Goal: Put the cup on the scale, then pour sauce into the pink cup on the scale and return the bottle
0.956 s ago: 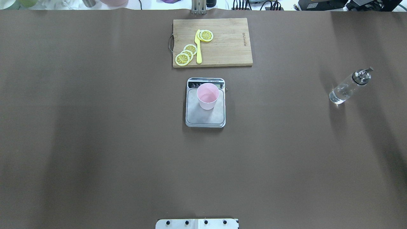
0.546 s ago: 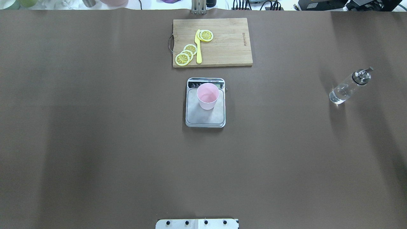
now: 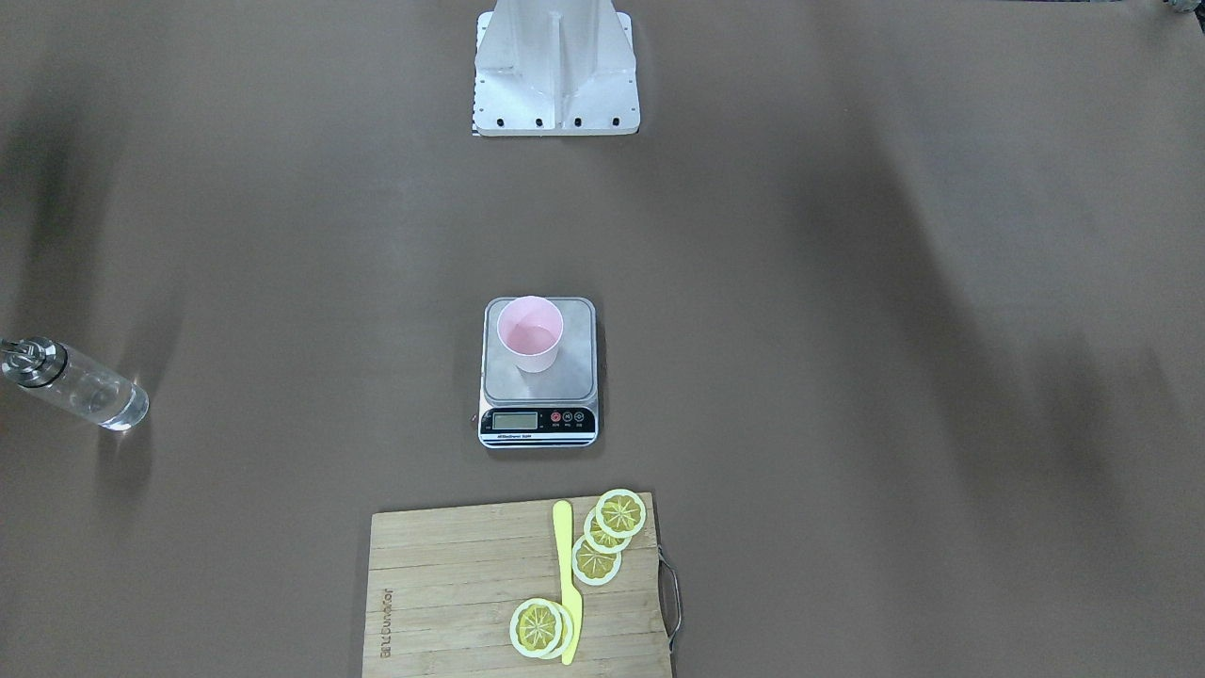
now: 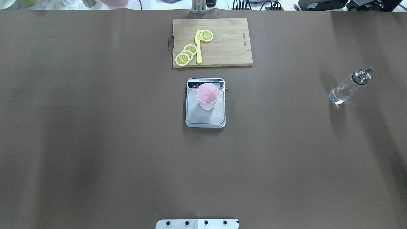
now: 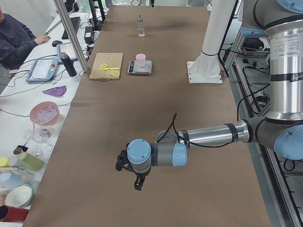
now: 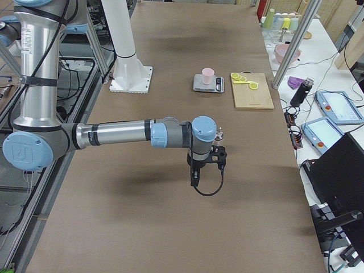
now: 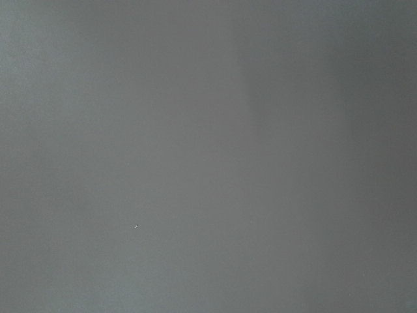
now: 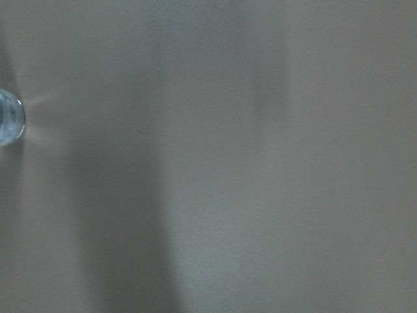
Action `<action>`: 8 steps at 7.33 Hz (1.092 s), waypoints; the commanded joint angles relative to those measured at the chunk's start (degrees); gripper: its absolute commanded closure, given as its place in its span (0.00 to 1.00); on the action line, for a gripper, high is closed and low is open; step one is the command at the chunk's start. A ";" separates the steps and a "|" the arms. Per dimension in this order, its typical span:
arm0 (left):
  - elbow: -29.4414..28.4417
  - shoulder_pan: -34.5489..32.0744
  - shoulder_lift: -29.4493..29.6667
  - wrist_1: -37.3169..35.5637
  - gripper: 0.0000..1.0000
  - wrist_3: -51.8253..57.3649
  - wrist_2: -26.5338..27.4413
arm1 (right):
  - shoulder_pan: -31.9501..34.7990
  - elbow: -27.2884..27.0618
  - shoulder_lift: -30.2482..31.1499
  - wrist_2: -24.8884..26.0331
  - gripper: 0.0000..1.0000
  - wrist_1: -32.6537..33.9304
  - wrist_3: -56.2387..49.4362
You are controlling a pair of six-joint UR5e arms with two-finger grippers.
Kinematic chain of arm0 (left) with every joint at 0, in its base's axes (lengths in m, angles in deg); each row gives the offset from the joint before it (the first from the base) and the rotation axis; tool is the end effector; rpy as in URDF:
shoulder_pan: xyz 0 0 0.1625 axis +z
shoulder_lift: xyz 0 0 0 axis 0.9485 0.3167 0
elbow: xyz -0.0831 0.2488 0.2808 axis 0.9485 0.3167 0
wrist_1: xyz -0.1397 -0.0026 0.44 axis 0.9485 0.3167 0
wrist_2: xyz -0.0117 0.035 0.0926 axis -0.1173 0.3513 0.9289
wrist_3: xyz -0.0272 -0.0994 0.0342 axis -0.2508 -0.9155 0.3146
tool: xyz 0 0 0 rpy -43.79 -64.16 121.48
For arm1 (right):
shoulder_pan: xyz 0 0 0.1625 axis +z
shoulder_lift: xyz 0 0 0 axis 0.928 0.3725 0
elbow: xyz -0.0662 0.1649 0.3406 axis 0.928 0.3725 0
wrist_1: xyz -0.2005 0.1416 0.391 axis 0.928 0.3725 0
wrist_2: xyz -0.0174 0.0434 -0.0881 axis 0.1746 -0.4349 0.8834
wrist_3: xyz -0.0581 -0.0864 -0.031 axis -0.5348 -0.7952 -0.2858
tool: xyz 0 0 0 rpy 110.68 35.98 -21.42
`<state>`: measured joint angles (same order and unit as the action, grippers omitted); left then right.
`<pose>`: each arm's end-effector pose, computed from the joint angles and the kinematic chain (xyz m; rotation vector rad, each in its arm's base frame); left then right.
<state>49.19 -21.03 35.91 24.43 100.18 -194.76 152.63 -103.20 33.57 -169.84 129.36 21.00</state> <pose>-0.0761 -0.4809 0.7014 0.1013 0.8098 0.2192 0.0120 -0.5043 0.5637 -0.0353 -0.7377 -0.0067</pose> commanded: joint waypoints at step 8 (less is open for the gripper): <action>0.37 -0.07 1.69 -0.03 0.02 -0.21 0.03 | -0.04 -4.05 1.20 -0.10 0.00 0.08 -0.11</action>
<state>49.50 -21.09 37.30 24.36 99.86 -194.71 152.60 -107.21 34.76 -169.84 129.43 20.89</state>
